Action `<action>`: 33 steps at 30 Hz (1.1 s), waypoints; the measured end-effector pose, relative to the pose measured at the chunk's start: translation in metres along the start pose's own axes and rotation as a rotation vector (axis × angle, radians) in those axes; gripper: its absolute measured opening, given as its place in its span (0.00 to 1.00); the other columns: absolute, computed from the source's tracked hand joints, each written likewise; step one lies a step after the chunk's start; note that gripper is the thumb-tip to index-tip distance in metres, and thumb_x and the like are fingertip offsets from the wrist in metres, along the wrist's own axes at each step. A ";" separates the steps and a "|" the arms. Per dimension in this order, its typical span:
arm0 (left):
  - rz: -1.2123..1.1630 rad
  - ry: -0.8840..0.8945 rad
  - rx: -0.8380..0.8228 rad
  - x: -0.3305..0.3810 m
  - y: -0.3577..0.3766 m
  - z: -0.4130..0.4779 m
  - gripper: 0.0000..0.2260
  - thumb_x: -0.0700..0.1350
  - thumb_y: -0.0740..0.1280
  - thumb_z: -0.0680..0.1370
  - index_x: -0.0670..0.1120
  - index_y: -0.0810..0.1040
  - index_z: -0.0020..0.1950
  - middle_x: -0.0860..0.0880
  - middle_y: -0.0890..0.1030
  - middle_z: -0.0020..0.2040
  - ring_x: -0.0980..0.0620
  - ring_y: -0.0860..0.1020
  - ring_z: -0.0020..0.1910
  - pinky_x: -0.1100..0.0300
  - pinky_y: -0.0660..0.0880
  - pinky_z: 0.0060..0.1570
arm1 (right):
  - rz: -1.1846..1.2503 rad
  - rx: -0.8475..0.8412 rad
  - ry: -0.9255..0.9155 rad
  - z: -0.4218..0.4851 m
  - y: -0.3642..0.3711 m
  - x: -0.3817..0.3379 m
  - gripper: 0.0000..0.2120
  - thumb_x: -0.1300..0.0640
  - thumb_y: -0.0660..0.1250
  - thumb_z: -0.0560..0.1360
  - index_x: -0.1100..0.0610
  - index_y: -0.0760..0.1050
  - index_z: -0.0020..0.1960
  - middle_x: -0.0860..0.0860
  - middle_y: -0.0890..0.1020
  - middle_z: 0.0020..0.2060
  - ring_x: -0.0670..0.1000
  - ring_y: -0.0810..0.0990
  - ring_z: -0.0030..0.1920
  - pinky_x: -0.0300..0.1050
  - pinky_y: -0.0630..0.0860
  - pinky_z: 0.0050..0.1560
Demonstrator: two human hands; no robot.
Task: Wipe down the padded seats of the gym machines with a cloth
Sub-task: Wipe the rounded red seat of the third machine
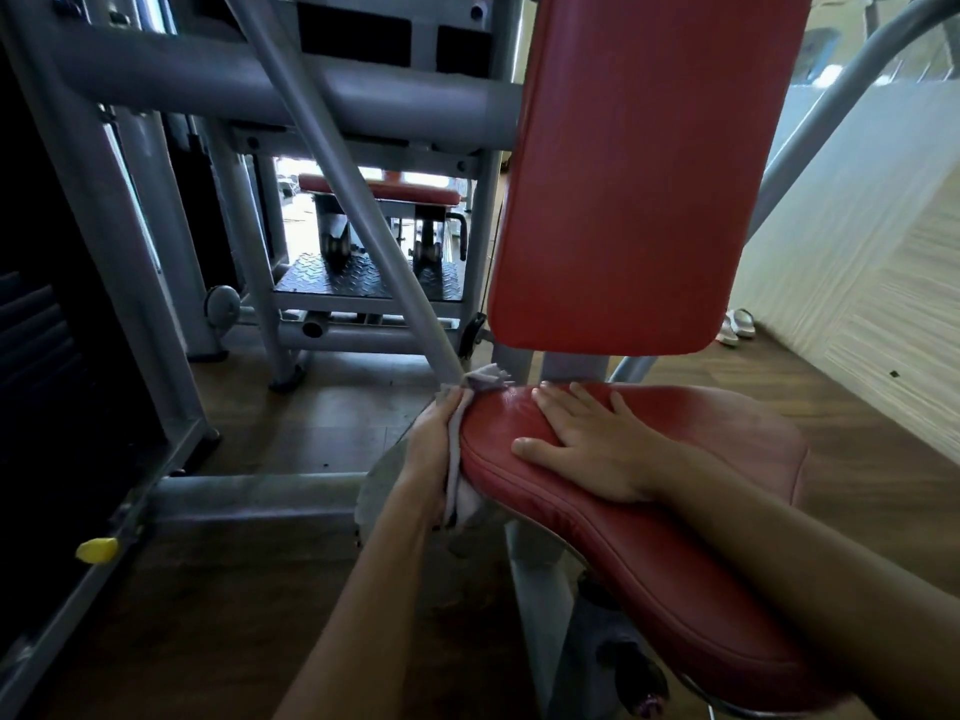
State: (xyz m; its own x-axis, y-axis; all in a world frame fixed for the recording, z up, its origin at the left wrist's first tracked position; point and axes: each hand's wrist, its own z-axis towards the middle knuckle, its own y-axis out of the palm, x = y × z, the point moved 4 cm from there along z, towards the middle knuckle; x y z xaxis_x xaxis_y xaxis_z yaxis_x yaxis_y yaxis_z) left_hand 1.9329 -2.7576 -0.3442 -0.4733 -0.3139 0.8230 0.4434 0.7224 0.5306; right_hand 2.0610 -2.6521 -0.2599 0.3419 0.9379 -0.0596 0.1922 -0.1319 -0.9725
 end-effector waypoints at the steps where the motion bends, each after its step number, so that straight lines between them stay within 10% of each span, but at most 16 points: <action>1: -0.022 0.027 0.037 -0.005 -0.002 -0.010 0.16 0.52 0.65 0.82 0.42 0.82 0.61 0.35 0.82 0.60 0.36 0.81 0.59 0.40 0.75 0.65 | 0.003 -0.003 -0.010 0.000 0.000 0.000 0.40 0.30 0.45 0.79 0.52 0.41 0.82 0.48 0.44 0.82 0.51 0.40 0.81 0.62 0.39 0.79; 7: 0.486 0.435 0.130 0.010 0.008 -0.057 0.11 0.51 0.61 0.84 0.59 0.82 0.59 0.58 0.85 0.52 0.60 0.83 0.53 0.64 0.78 0.52 | 0.003 0.004 -0.029 0.003 0.001 0.001 0.41 0.30 0.46 0.79 0.54 0.43 0.82 0.49 0.45 0.82 0.52 0.41 0.81 0.63 0.40 0.78; 15: 1.281 0.566 0.002 0.045 0.045 -0.048 0.14 0.48 0.61 0.84 0.46 0.80 0.66 0.47 0.82 0.63 0.50 0.78 0.63 0.67 0.66 0.55 | 0.172 0.119 -0.197 -0.046 -0.032 0.037 0.17 0.43 0.62 0.81 0.51 0.81 0.62 0.48 0.81 0.61 0.50 0.78 0.62 0.49 0.70 0.67; 23: 1.753 0.468 -0.220 0.031 0.124 -0.048 0.12 0.47 0.60 0.84 0.44 0.80 0.59 0.45 0.79 0.58 0.45 0.76 0.60 0.52 0.70 0.62 | 0.205 0.166 -0.069 -0.062 -0.014 0.169 0.25 0.40 0.59 0.81 0.45 0.68 0.76 0.49 0.68 0.76 0.50 0.65 0.76 0.50 0.60 0.76; 27: 1.821 0.490 -0.419 0.006 0.181 -0.044 0.10 0.48 0.62 0.82 0.61 0.74 0.43 0.59 0.74 0.45 0.52 0.72 0.50 0.51 0.69 0.59 | 0.382 0.281 -0.170 -0.057 -0.004 0.183 0.23 0.40 0.57 0.81 0.41 0.68 0.75 0.45 0.71 0.74 0.47 0.66 0.75 0.48 0.60 0.76; 33: 1.453 0.505 -0.141 0.026 0.170 -0.066 0.18 0.58 0.66 0.79 0.53 0.79 0.66 0.57 0.80 0.63 0.60 0.76 0.63 0.62 0.70 0.65 | 0.727 0.467 -0.115 -0.054 -0.001 0.209 0.18 0.45 0.62 0.82 0.46 0.76 0.70 0.46 0.82 0.62 0.46 0.76 0.66 0.42 0.68 0.65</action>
State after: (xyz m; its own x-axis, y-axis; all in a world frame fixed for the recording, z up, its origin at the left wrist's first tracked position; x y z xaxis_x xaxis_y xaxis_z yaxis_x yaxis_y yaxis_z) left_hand 2.0463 -2.6842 -0.2190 0.7005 0.3947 0.5946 0.3582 0.5262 -0.7713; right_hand 2.1819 -2.4729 -0.2597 0.1333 0.7024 -0.6992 -0.4434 -0.5886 -0.6759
